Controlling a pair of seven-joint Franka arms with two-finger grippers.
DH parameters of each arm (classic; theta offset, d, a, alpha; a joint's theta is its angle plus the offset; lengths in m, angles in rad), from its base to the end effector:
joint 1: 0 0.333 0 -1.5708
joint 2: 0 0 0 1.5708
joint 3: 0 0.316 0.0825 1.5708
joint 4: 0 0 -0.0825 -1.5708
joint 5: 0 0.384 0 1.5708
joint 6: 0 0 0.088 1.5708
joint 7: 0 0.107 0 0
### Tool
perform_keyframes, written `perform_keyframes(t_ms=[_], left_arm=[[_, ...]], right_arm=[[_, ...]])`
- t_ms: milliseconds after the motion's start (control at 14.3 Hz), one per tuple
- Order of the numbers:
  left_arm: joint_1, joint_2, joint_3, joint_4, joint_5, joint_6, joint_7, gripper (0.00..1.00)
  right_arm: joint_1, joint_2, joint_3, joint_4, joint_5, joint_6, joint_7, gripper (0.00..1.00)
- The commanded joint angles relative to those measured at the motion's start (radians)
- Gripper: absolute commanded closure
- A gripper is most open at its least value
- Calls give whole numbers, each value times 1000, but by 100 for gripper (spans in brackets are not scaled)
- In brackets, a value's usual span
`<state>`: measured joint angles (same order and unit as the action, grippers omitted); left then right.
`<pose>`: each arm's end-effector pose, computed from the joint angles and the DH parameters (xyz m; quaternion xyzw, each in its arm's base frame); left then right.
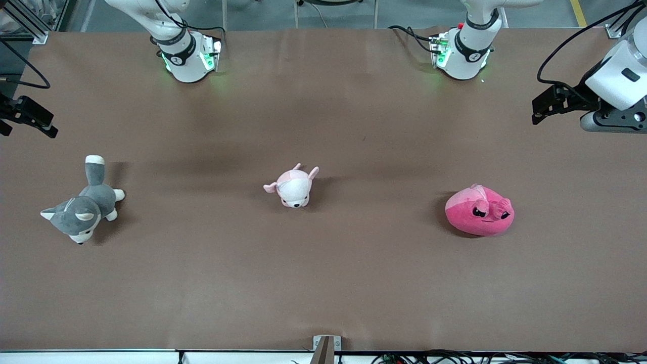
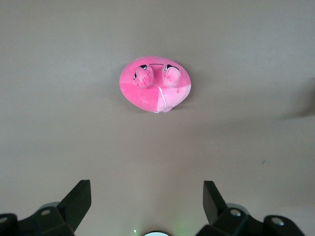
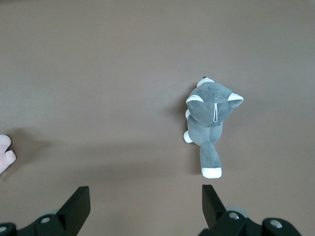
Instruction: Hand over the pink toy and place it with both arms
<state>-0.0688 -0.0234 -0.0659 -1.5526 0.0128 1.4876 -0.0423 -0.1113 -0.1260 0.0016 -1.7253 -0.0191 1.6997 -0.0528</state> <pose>0.5341 -0.0714 0.6387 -0.9987 0.0457 0.0201 0.0090 0.5233 -0.0594 0.6308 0.9983 -0.0277 0.0492 0.0137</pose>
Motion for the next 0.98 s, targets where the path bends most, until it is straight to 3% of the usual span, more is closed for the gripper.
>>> perform_keyframes(t_ms=[0, 630, 910], left_arm=[[4, 7, 1, 19, 1, -3, 10, 0], [6, 66, 5, 39, -2, 10, 16, 0], [0, 131, 3, 22, -1, 101, -4, 0]], right_arm=[[7, -18, -3, -22, -21, 4, -7, 0], [7, -18, -3, -23, -21, -2, -7, 0], [9, -18, -3, -23, -21, -5, -7, 0]])
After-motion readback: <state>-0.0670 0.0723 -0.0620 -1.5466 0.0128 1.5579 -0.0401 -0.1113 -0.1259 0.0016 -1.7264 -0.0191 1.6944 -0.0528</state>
